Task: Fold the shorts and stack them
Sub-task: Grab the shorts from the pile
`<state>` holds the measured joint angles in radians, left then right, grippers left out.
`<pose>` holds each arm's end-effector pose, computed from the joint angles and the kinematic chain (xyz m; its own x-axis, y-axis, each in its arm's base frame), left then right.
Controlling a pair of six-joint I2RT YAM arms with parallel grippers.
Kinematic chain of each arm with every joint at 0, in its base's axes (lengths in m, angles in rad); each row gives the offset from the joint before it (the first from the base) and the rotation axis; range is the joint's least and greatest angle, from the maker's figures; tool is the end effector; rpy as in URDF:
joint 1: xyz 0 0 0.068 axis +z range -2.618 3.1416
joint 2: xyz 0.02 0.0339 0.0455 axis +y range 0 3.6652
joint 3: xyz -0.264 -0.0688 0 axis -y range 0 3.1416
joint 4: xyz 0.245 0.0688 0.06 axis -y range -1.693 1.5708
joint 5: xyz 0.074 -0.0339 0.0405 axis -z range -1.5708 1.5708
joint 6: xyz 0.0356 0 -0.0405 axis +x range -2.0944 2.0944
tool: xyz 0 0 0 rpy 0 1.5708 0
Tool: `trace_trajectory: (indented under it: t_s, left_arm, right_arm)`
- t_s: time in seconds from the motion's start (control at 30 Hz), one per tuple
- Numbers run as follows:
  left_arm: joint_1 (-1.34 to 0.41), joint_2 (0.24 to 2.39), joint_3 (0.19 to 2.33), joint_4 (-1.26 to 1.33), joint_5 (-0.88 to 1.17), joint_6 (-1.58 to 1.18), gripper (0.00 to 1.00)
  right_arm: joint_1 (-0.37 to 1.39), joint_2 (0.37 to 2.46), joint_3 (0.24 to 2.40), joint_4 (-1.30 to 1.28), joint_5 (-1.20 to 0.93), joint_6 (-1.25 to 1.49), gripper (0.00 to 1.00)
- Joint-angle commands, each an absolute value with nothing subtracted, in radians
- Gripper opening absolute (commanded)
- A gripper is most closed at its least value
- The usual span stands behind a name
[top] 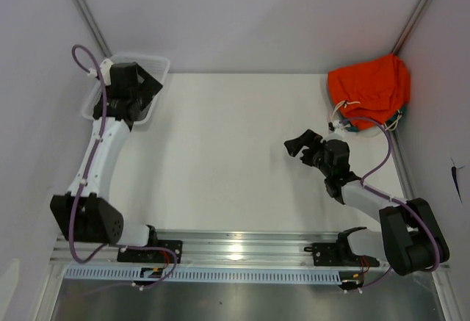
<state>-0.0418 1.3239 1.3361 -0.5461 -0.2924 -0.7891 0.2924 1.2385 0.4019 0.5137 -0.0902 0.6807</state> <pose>0.2929 -0.0020 0.3775 -0.2106 -0.6714 -0.7105 -0.5073 0.6964 -0.5076 0.2350 0.0741 0.1866 -0.4683 0.5136 -0.7190 -0.0954 0.7796 0.6190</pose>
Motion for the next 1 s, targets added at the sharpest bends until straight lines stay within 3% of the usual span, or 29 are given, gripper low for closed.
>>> trace_trajectory:
  t_s: [0.0, 0.23, 0.73, 0.9, 0.97]
  left_arm:
    - [-0.008, 1.499, 1.514, -0.735, -0.324, -0.810, 0.99]
    - [0.040, 1.822, 1.805, -0.848, -0.406, -0.814, 0.99]
    - [0.150, 2.089, 1.910, -0.793, -0.374, -0.792, 0.93]
    - [0.170, 2.137, 1.896, -0.720, -0.273, -0.776, 0.74]
    - [0.172, 2.149, 1.904, -0.706, -0.246, -0.765, 0.42]
  right_arm:
    - [0.287, 1.252, 0.422, 0.569, -0.112, 0.687, 0.99]
    - [0.285, 1.227, 0.416, 0.558, -0.107, 0.683, 0.99]
    - [0.264, 1.235, 0.431, 0.540, -0.115, 0.681, 0.98]
    - [0.261, 1.223, 0.428, 0.532, -0.103, 0.672, 0.98]
    - [0.259, 1.224, 0.430, 0.531, -0.101, 0.670, 0.98]
